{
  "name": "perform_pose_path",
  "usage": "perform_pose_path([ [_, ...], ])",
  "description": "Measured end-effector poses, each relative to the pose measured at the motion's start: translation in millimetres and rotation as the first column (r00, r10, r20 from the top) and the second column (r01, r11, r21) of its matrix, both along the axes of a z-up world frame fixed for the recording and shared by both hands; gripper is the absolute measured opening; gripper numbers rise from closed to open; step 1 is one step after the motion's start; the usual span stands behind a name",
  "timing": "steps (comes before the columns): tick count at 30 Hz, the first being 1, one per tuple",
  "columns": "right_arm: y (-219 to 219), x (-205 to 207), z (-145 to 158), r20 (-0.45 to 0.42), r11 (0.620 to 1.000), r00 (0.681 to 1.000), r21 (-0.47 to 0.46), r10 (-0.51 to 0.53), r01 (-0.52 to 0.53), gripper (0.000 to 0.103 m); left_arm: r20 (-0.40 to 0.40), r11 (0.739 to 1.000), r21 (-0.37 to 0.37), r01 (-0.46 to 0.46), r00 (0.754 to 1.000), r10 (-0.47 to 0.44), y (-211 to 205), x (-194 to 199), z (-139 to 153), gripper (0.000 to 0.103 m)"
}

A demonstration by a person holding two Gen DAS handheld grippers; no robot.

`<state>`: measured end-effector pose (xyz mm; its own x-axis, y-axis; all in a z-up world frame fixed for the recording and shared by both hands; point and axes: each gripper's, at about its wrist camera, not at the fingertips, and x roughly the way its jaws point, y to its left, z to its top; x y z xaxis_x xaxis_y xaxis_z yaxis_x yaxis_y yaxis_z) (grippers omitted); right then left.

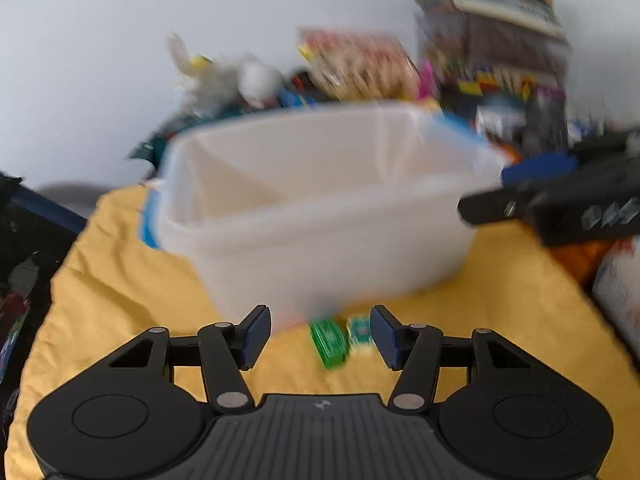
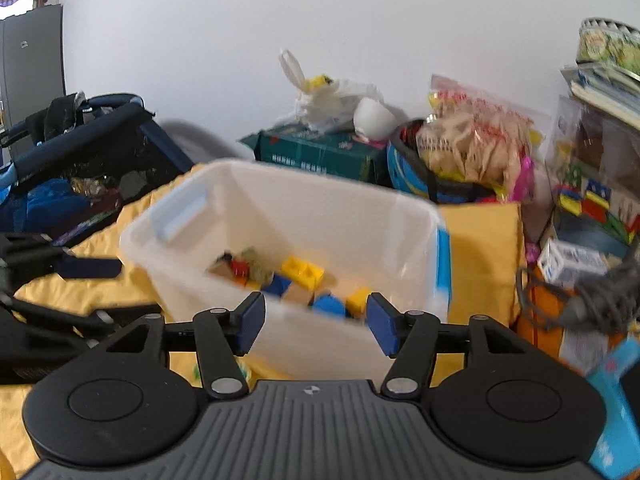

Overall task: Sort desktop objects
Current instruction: 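Grasp the green patterned piece with the left tool while the right tool grasps the frog tile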

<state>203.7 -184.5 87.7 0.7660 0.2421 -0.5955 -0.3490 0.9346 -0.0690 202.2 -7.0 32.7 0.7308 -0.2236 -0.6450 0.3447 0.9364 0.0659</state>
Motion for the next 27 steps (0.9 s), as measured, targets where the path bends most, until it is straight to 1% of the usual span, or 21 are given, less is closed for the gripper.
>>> perform_pose_path([
  [1,-1.0,-1.6,-4.1,-0.010,1.000,1.000,0.000,-0.011,0.011,0.060,-0.020,0.999,0.034,0.019,1.000,-0.019,-5.2,5.1,-9.8,0.053],
  [2,-2.2,-3.4,-8.3,-0.025,1.000,0.999,0.007,-0.023,0.023,0.060,-0.038,0.998,0.054,0.034,0.999,-0.032,-8.6,8.4,-17.4,0.052],
  [3,-3.4,-4.3,-11.9,-0.039,1.000,0.999,0.014,-0.027,0.028,0.060,-0.053,0.997,0.069,0.042,0.998,-0.038,-11.2,11.6,-23.9,0.048],
  [6,-6.0,-6.4,-23.2,-0.076,0.999,0.996,0.019,-0.049,0.051,0.060,-0.086,0.997,0.064,0.040,0.996,-0.034,-13.3,21.2,-38.7,0.045],
  [8,-7.6,-10.1,-31.1,-0.108,0.998,0.992,0.031,-0.059,0.063,0.060,-0.115,0.997,0.070,0.030,0.993,-0.022,-13.1,30.4,-46.6,0.037],
  [9,-8.4,-12.2,-33.8,-0.118,0.997,0.991,0.037,-0.061,0.066,0.060,-0.134,0.998,0.052,0.032,0.991,-0.025,-11.0,34.2,-49.1,0.024],
  [10,-8.5,-14.1,-36.3,-0.126,0.997,0.990,0.039,-0.063,0.068,0.060,-0.150,0.999,0.026,0.037,0.988,-0.033,-7.7,36.5,-49.8,0.023],
  [14,-7.5,-19.6,-44.1,-0.141,0.997,0.988,0.038,-0.067,0.073,0.060,-0.165,0.997,-0.069,0.041,0.985,-0.052,9.4,28.2,-42.4,0.022],
  [16,-5.7,-19.5,-49.6,-0.155,0.997,0.986,0.039,-0.063,0.069,0.060,-0.166,0.995,-0.090,0.044,0.984,-0.059,16.4,14.4,-36.3,0.022],
  [18,-2.2,-18.7,-56.3,-0.169,0.998,0.984,0.034,-0.053,0.060,0.060,-0.203,0.990,-0.139,0.035,0.977,-0.063,25.2,-3.6,-32.4,0.022],
  [20,2.5,-17.6,-61.6,-0.172,0.998,0.984,0.032,-0.040,0.046,0.060,-0.247,0.983,-0.182,0.011,0.967,-0.056,31.9,-21.8,-34.9,0.022],
  [21,5.4,-16.5,-64.2,-0.171,0.999,0.985,0.033,-0.030,0.036,0.060,-0.274,0.977,-0.213,-0.010,0.960,-0.050,37.0,-31.7,-36.9,0.022],
  [23,11.0,-14.8,-68.8,-0.163,0.999,0.987,0.046,-0.008,0.016,0.060,-0.318,0.956,-0.289,-0.061,0.947,-0.035,48.0,-45.3,-41.5,0.022],
  [25,19.0,-9.8,-72.7,-0.157,0.998,0.988,0.066,0.013,-0.003,0.060,-0.361,0.917,-0.382,-0.116,0.932,-0.032,60.2,-53.8,-48.2,0.022],
  [27,29.4,-3.0,-76.8,-0.159,0.996,0.987,0.085,0.024,-0.010,0.060,-0.383,0.889,-0.439,-0.130,0.922,-0.054,63.8,-62.5,-56.0,0.022],
])
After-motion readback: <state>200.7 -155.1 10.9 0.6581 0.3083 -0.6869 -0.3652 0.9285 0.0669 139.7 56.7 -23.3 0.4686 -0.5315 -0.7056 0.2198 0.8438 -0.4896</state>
